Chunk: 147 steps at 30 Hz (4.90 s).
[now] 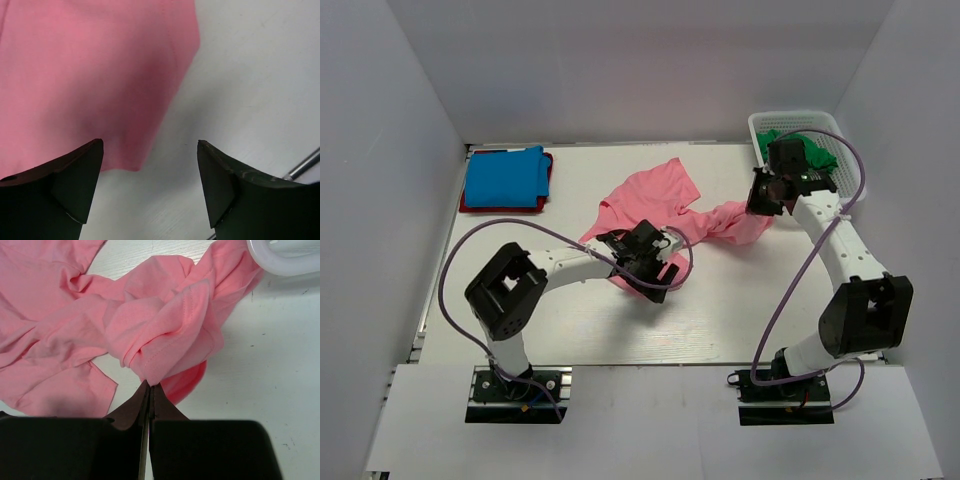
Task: Fold and stack the t-shirts
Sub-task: Flatten out the tshirt
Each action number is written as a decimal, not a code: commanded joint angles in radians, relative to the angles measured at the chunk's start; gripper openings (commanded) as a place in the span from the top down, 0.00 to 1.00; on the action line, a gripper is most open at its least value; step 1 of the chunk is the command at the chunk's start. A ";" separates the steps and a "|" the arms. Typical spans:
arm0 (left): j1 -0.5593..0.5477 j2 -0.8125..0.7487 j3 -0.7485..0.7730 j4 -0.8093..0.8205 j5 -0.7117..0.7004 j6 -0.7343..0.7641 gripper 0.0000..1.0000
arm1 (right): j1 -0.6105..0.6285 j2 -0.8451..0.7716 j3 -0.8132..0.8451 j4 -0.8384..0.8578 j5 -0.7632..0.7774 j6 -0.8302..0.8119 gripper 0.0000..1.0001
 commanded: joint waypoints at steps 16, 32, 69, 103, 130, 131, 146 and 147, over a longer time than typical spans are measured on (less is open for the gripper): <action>-0.020 -0.074 -0.064 0.085 -0.238 -0.090 1.00 | -0.016 -0.096 -0.032 0.034 -0.039 -0.017 1.00; 0.006 -0.545 0.415 0.379 -1.184 0.235 1.00 | -0.015 -0.377 0.160 -0.037 0.173 -0.134 1.00; 0.087 -0.337 0.403 0.438 -1.172 0.320 1.00 | -0.015 -0.494 -0.145 0.215 -0.178 -0.094 1.00; 0.347 0.097 0.189 -0.022 -0.344 -0.307 0.01 | -0.005 -0.038 -0.451 0.281 -0.298 -0.042 0.09; 0.543 0.691 1.078 -0.078 -0.427 -0.179 0.01 | 0.036 0.550 0.297 0.248 -0.246 -0.118 0.09; 0.543 0.609 0.991 -0.020 -0.398 -0.165 0.01 | 0.039 0.523 0.251 0.259 -0.250 -0.121 0.09; 0.486 -0.250 0.017 -0.099 -0.198 -0.388 0.01 | 0.031 -0.044 -0.299 0.279 -0.020 0.041 0.09; 0.486 -0.281 -0.019 -0.088 -0.169 -0.399 0.01 | 0.033 -0.047 -0.331 0.263 0.001 0.052 0.09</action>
